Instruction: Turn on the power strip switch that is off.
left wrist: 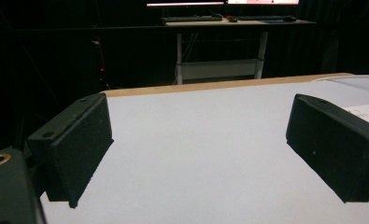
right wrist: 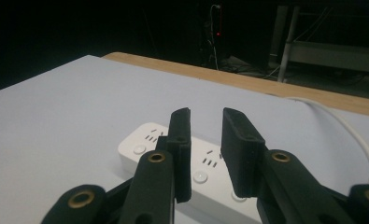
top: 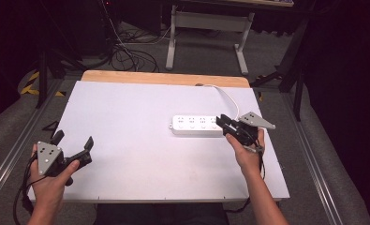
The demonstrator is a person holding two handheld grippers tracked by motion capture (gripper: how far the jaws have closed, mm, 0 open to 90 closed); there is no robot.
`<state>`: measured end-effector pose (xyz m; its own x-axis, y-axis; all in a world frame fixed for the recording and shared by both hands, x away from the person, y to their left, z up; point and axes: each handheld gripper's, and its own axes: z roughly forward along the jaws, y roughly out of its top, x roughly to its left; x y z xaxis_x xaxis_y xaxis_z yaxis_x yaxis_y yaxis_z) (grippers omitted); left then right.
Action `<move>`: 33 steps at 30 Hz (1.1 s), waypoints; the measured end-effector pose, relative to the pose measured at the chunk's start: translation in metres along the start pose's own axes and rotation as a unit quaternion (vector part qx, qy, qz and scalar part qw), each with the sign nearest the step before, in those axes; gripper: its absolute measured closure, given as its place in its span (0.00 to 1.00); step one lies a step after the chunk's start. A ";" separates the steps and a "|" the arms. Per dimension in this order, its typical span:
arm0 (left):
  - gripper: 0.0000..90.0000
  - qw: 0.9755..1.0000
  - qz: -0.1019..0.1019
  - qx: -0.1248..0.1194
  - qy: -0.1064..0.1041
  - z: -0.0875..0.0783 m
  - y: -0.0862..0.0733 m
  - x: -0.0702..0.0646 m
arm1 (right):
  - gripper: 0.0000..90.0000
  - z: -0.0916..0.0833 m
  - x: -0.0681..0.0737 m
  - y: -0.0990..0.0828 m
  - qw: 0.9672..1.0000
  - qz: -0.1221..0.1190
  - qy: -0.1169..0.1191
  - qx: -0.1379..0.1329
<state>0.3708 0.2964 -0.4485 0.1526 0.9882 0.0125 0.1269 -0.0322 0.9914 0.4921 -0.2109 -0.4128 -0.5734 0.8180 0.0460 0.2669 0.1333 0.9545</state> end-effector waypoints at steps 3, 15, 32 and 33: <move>0.09 1.000 0.001 -0.001 0.000 0.001 0.000 0.000 | 0.83 -0.005 -0.001 -0.003 1.000 0.001 -0.002 -0.002; 0.09 1.000 -0.002 -0.002 -0.003 0.002 0.001 0.000 | 0.69 -0.023 -0.008 -0.008 0.999 0.000 -0.028 -0.043; 0.09 1.000 -0.003 -0.003 -0.002 0.002 0.001 0.001 | 0.38 -0.043 -0.018 -0.022 0.992 0.024 -0.070 -0.097; 0.09 1.000 -0.003 -0.002 -0.002 0.002 0.001 0.001 | 0.36 -0.044 -0.018 -0.023 0.992 0.025 -0.075 -0.099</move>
<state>0.3730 0.2968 -0.4477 0.1567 0.9876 0.0061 0.1237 -0.0258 0.9920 0.4625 -0.2535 -0.4224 -0.4378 0.8968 0.0644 0.1255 -0.0099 0.9920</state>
